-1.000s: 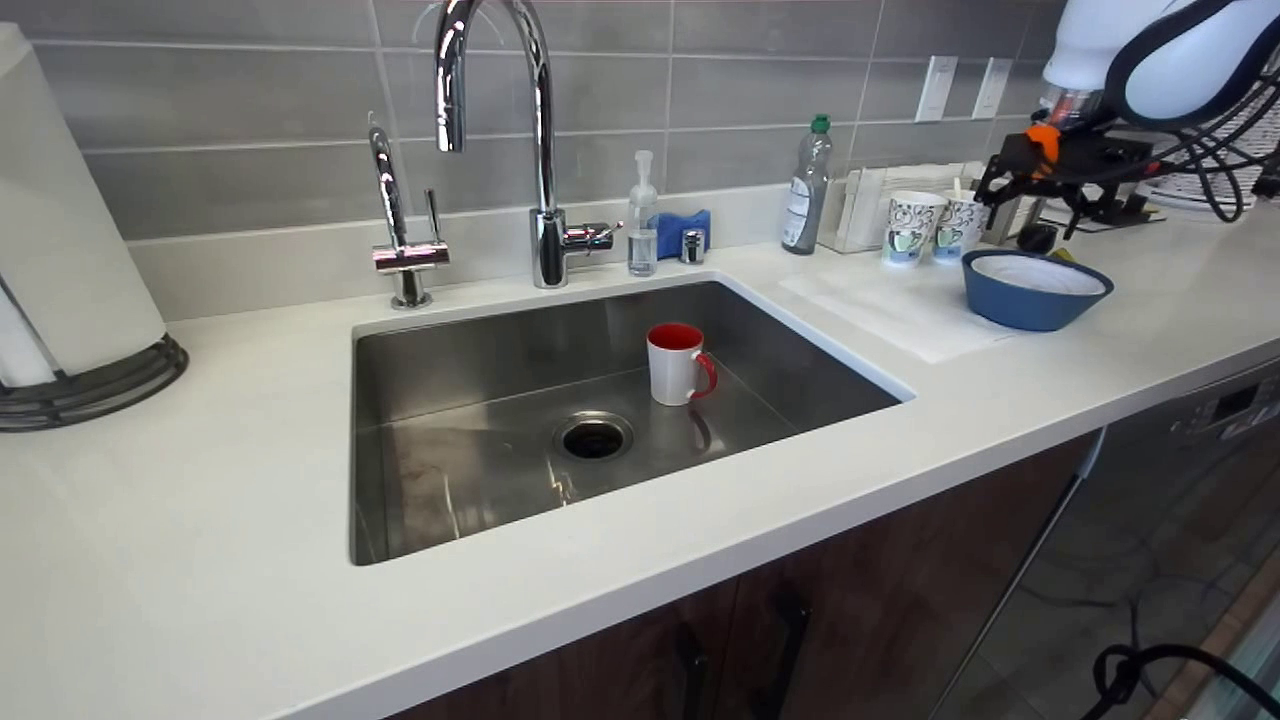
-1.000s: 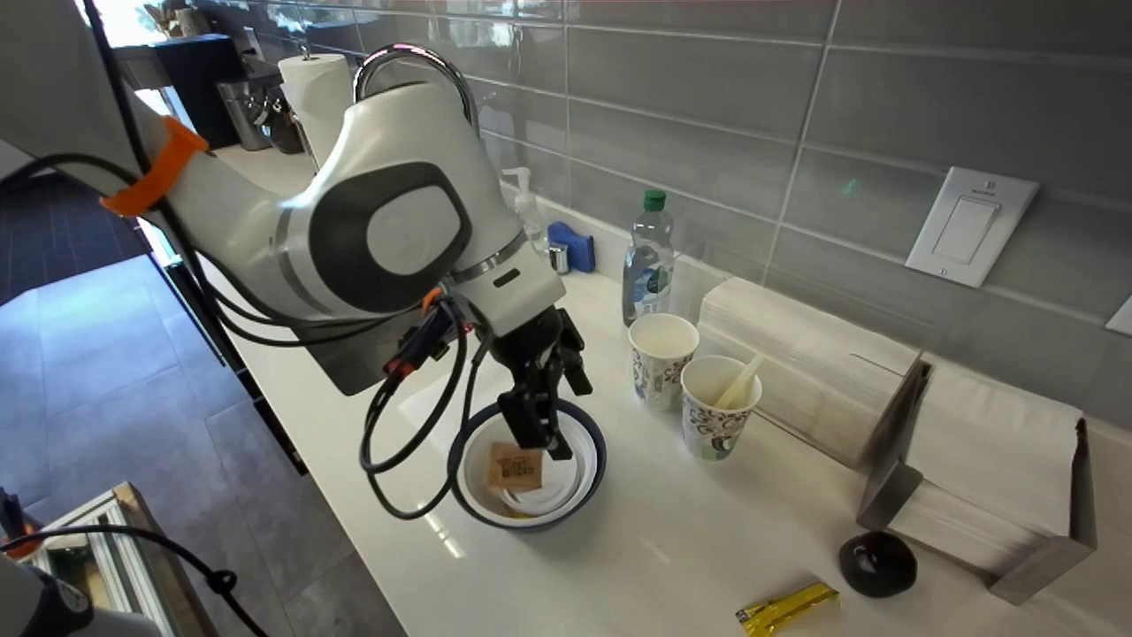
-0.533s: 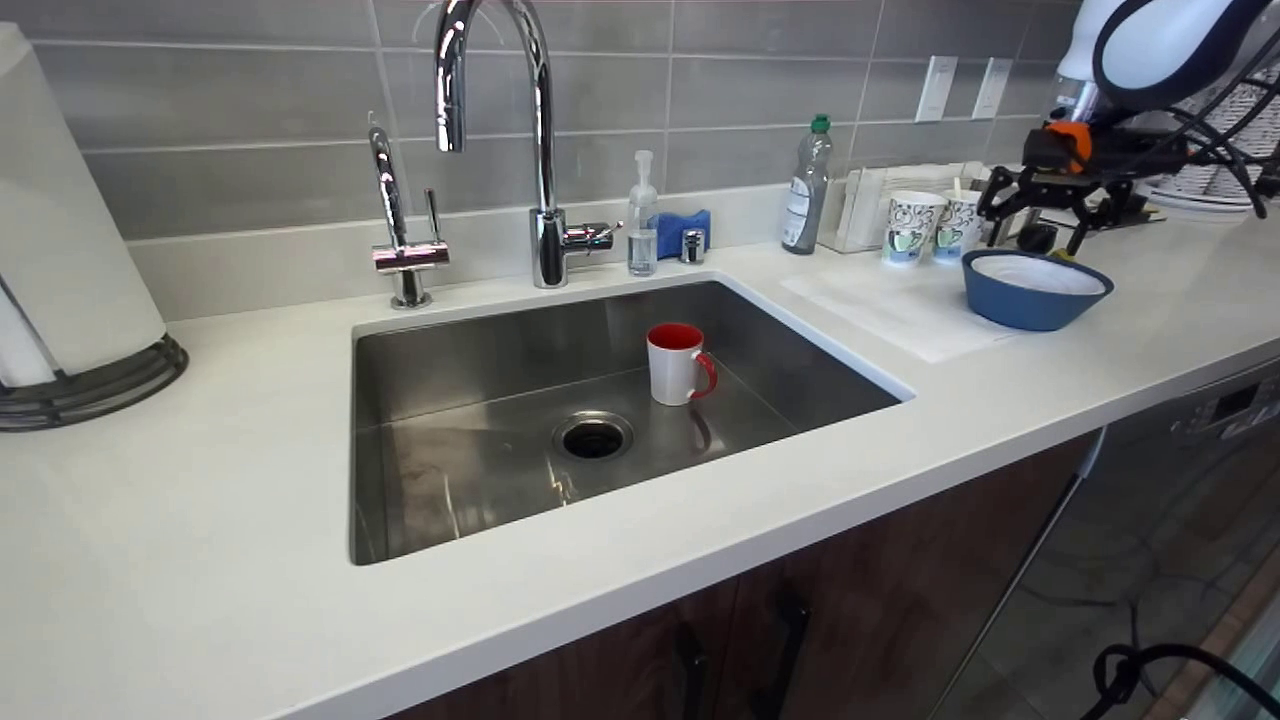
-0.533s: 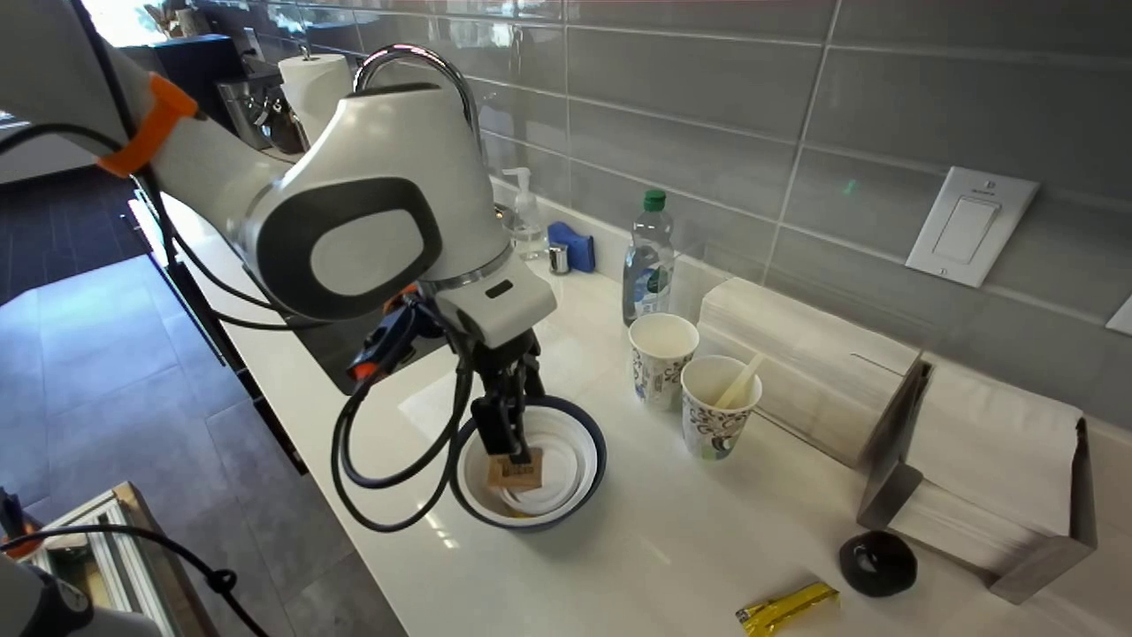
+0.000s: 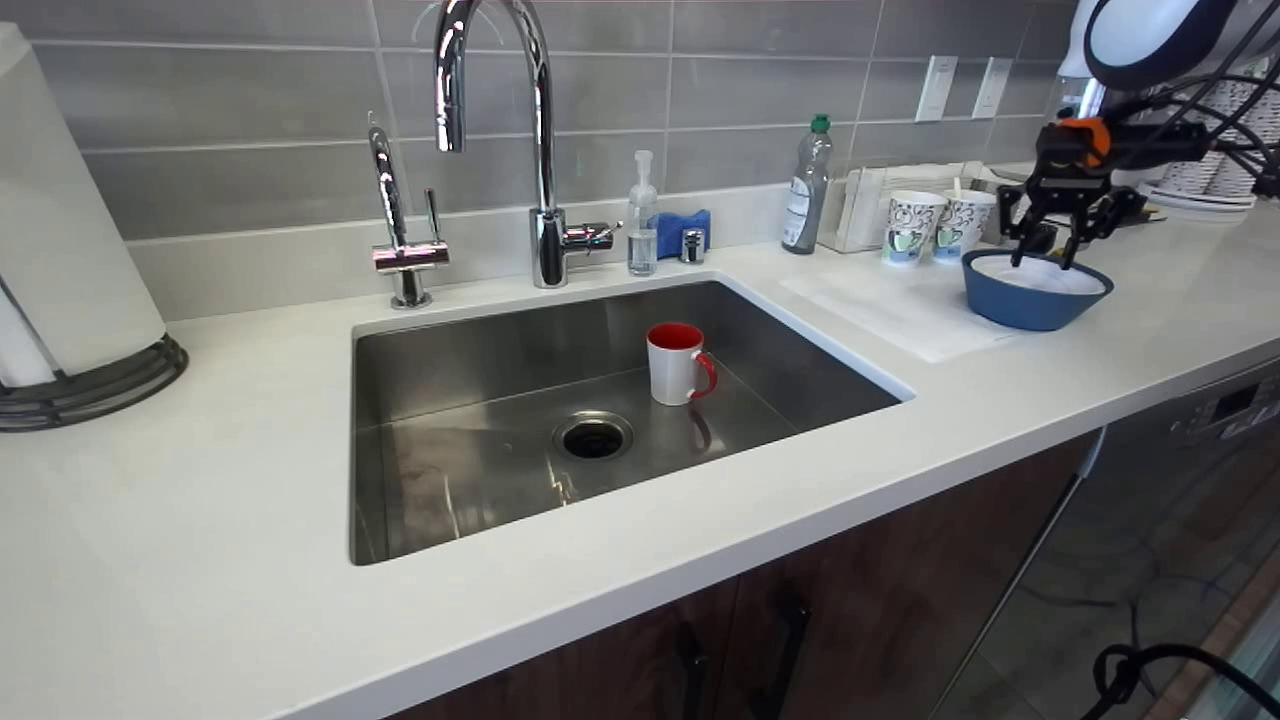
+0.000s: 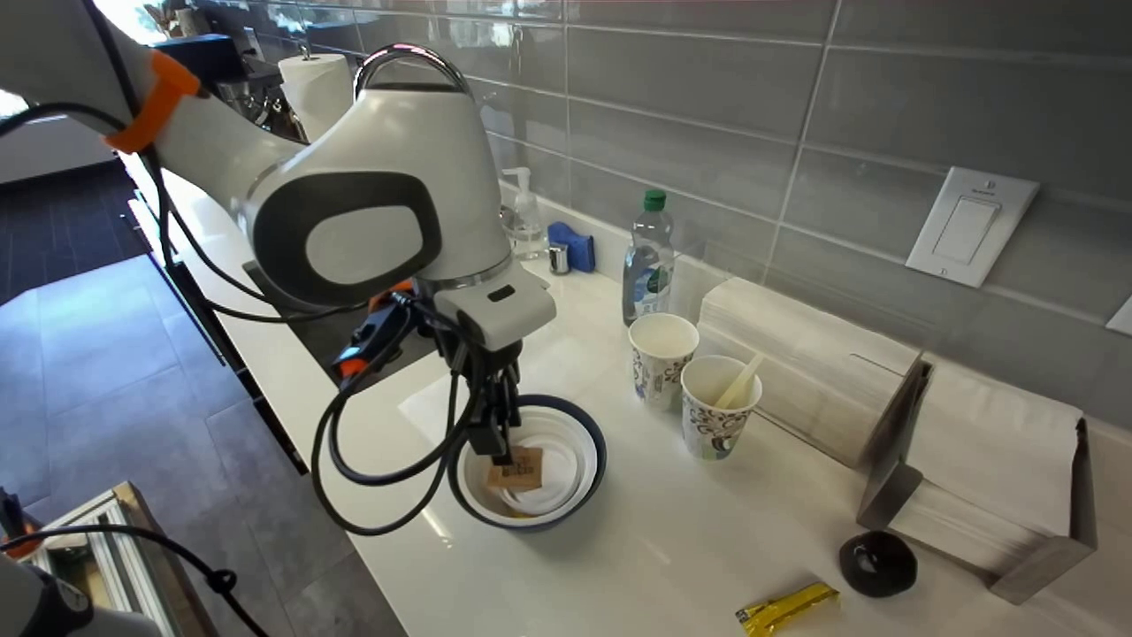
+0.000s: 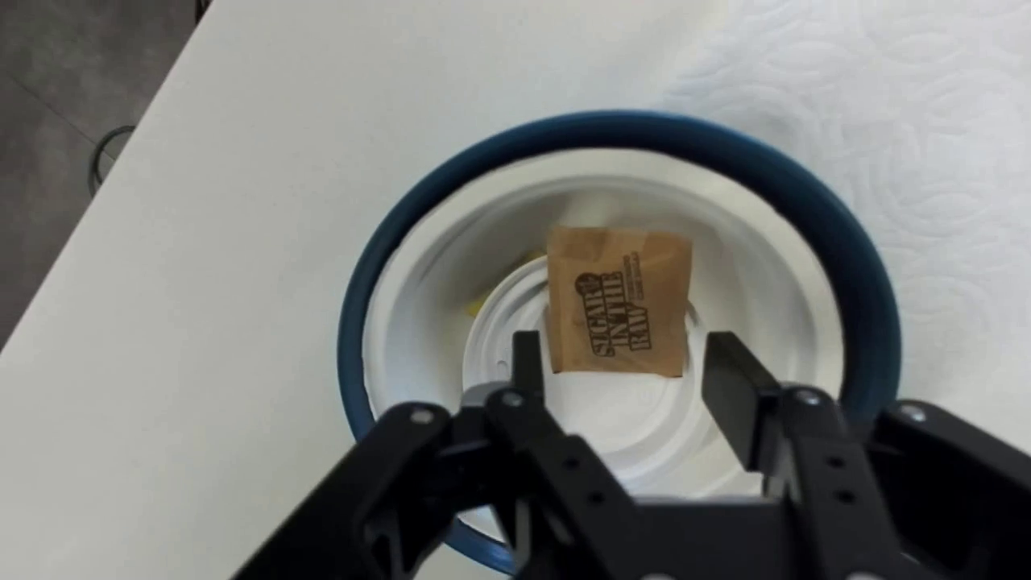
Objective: Remove the yellow packet and white lid from the bowl and place them on the right side of the counter.
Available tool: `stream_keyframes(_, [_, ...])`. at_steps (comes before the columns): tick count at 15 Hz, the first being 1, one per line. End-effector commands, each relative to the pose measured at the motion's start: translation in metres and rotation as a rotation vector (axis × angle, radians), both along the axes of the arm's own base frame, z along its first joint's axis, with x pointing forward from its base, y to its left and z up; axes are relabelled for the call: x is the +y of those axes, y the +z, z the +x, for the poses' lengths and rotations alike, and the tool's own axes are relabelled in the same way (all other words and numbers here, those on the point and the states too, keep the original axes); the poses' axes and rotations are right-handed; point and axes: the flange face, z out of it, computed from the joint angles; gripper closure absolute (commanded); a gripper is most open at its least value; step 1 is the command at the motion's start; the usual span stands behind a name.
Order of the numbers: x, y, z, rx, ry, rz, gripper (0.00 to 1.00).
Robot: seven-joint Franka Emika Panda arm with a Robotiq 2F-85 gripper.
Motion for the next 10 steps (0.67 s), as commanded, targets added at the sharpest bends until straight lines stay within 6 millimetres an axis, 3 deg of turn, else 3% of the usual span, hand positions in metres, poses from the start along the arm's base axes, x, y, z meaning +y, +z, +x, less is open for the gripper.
stream_keyframes(1, [-0.001, 0.001, 0.005, 0.027, 0.012, 0.023, 0.64])
stream_keyframes(2, [-0.001, -0.001, 0.005, 0.026, 0.019, 0.024, 0.66])
stream_keyframes(5, [0.001, -0.009, 0.008, 0.024, 0.047, 0.028, 0.45])
stream_keyframes(9, [0.007, -0.021, 0.011, 0.021, 0.084, 0.048, 0.35])
stream_keyframes(10, [0.007, -0.024, 0.012, 0.024, 0.088, 0.045, 0.38])
